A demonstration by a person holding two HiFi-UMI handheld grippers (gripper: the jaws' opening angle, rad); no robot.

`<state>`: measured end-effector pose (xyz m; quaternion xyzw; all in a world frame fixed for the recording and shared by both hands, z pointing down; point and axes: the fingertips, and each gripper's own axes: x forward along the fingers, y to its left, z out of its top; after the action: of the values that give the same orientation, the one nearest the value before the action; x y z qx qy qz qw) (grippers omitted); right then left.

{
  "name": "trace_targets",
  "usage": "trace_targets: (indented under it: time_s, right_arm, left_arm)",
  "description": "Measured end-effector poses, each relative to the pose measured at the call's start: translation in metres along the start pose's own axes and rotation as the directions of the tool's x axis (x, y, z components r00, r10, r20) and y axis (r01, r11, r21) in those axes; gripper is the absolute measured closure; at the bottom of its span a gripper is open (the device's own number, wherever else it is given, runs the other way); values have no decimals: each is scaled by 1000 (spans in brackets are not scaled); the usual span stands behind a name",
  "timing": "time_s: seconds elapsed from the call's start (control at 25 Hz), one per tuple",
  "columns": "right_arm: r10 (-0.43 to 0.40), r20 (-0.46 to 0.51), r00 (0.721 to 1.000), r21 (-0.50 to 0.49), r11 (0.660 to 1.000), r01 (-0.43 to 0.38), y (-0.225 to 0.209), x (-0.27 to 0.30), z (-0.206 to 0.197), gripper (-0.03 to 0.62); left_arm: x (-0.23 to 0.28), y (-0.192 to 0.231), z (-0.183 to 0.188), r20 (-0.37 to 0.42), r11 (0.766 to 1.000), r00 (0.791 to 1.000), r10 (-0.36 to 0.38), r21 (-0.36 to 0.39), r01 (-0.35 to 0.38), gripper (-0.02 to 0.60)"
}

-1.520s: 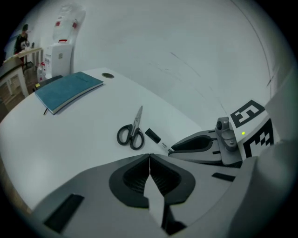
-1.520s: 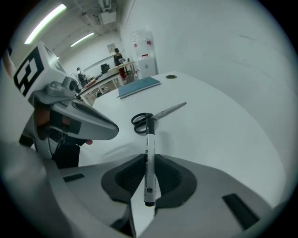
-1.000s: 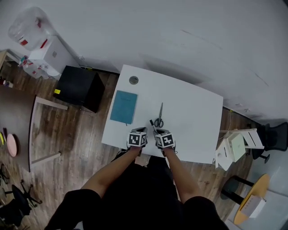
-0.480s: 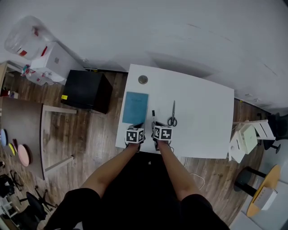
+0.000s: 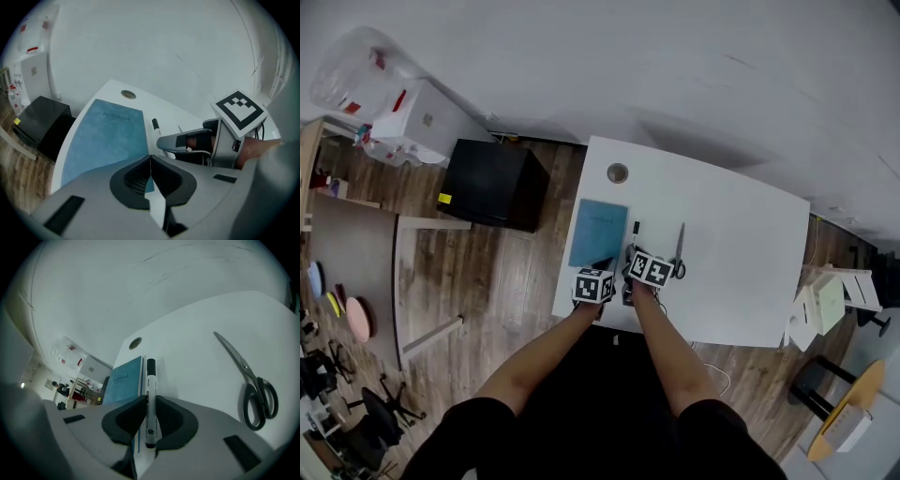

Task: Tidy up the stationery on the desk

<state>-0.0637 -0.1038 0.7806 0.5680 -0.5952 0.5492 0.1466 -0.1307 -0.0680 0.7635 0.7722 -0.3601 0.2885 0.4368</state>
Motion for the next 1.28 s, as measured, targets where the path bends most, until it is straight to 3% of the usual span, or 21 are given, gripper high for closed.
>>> trace_targets:
  time_s: [0.36, 1.28]
  right_arm:
    - [-26, 0, 1000, -19, 999, 26, -1, 9, 1, 511]
    - [44, 4, 999, -112, 993, -44, 6, -10, -6, 491]
  left_arm:
    - [11, 5, 2, -14, 999, 1000, -9, -45, 9, 568]
    - [2, 12, -9, 7, 999, 1000, 14, -44, -14, 568]
